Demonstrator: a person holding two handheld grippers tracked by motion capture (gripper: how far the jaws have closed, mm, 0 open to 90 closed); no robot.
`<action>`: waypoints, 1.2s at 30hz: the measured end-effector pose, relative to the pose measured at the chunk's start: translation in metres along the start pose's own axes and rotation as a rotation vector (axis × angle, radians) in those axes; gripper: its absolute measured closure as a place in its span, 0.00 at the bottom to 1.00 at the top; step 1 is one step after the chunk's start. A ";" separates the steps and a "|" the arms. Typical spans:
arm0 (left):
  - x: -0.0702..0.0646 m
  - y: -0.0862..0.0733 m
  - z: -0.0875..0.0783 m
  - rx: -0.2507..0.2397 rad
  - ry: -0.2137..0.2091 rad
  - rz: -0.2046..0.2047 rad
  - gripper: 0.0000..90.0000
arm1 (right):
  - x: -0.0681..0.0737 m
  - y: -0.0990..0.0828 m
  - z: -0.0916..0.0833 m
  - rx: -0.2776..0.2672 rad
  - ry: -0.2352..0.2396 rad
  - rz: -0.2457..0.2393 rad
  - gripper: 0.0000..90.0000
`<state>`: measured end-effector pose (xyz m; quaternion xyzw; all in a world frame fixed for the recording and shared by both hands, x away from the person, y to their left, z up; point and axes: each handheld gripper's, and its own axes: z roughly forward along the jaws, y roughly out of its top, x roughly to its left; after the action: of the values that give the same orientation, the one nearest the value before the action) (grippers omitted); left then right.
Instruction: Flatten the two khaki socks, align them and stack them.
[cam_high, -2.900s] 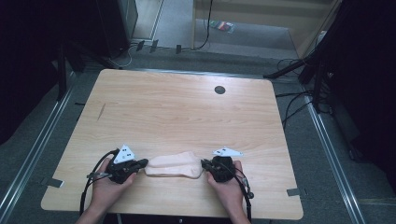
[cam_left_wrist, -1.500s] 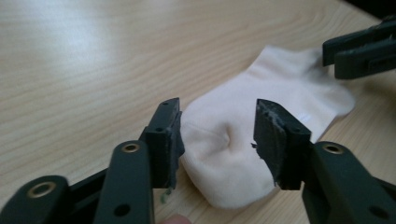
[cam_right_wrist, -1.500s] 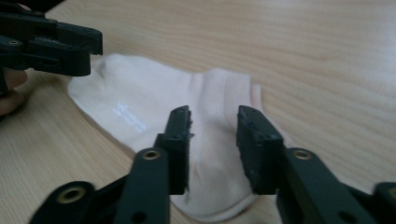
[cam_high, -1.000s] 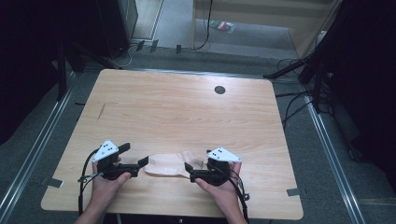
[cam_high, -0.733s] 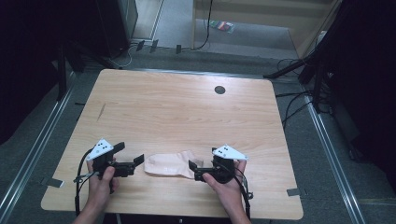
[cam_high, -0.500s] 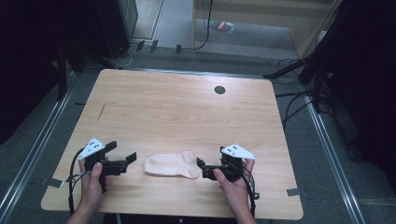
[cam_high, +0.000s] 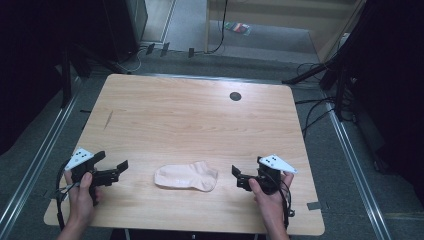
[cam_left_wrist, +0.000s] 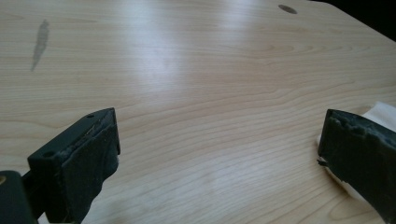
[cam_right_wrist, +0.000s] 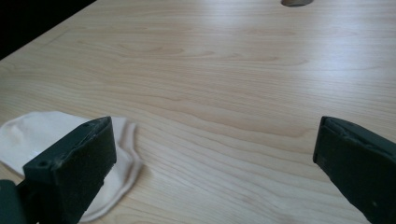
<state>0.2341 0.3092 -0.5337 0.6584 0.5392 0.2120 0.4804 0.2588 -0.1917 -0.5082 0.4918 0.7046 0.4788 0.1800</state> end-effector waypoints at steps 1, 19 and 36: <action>0.000 0.000 0.000 0.000 0.000 0.000 0.00 | 0.000 0.000 0.000 0.000 0.000 0.000 0.00; 0.036 -0.012 -0.024 0.040 0.136 0.051 0.00 | -0.069 -0.027 -0.036 0.012 -0.176 0.045 0.03; 0.068 -0.020 -0.046 0.042 0.246 0.022 0.00 | -0.109 -0.049 -0.068 0.014 -0.249 0.092 0.03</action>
<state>0.2095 0.3889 -0.5463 0.6434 0.5912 0.2852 0.3940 0.2335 -0.3227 -0.5419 0.5807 0.6568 0.4167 0.2404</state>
